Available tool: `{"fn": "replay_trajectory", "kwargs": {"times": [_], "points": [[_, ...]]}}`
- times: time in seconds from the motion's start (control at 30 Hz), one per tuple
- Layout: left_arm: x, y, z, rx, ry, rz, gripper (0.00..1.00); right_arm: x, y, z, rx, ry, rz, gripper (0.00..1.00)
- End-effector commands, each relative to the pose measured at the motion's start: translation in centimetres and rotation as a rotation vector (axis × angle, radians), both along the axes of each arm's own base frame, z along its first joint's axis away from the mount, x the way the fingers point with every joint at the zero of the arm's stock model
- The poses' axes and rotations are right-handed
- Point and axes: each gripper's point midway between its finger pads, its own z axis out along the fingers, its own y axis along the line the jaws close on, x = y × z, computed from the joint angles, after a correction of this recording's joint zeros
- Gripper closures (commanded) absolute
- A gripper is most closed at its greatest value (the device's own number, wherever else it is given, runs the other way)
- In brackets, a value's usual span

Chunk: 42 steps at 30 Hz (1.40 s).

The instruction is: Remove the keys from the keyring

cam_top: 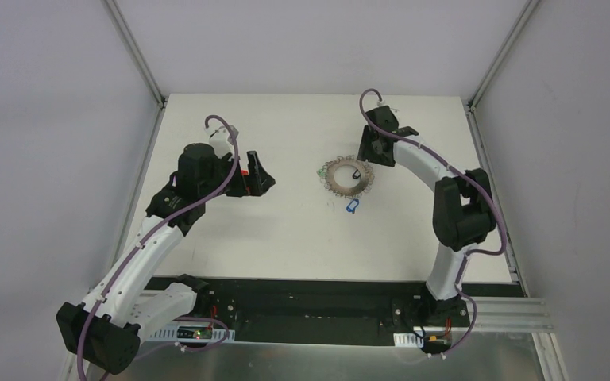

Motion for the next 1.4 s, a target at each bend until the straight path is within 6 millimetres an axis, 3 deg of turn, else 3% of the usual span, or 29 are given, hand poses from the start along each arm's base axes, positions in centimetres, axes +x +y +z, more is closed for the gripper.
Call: {"fn": "replay_trajectory", "kwargs": {"times": [0.0,0.2,0.43,0.5,0.57,0.67,0.8,0.87,0.93,1.2,1.37], "points": [[0.4,-0.6,2.3,-0.031,-0.055,-0.032,0.01,1.8,0.0,-0.1,-0.025,0.025,0.049,0.38],[0.5,-0.7,2.0,-0.032,-0.044,-0.039,0.01,3.1,0.3,-2.8,-0.009,0.091,0.085,0.41],[0.6,-0.7,1.8,-0.029,-0.038,-0.038,0.01,3.0,1.4,-5.8,0.025,0.188,0.174,0.55],[0.7,-0.6,1.8,-0.029,-0.038,-0.036,0.01,2.6,1.9,-6.4,0.04,0.227,0.194,0.69],[0.8,-0.6,1.7,-0.027,-0.034,-0.033,0.01,2.3,1.8,-6.3,0.04,0.242,0.193,0.96],[0.8,-0.6,1.5,-0.027,-0.029,-0.033,0.01,1.5,1.9,-4.2,0.074,0.149,0.198,1.0],[0.9,-0.8,1.4,-0.032,-0.02,-0.041,0.01,-0.1,4.1,2.4,0.199,-0.031,0.302,1.0],[0.9,-0.8,1.5,-0.038,-0.019,-0.043,0.01,-1.7,5.5,6.3,0.243,-0.113,0.396,1.0],[0.8,-0.9,1.6,-0.042,-0.02,-0.045,0.01,-3.3,6.5,8.9,0.25,-0.171,0.451,1.0],[0.7,-1.0,1.6,-0.048,-0.016,-0.06,0.01,-8.9,9.4,17.2,0.314,-0.343,0.624,1.0],[0.1,-2.3,2.1,-0.076,-0.039,-0.158,0.01,-11.2,10.6,22.0,0.462,-0.395,0.634,1.0]]}}
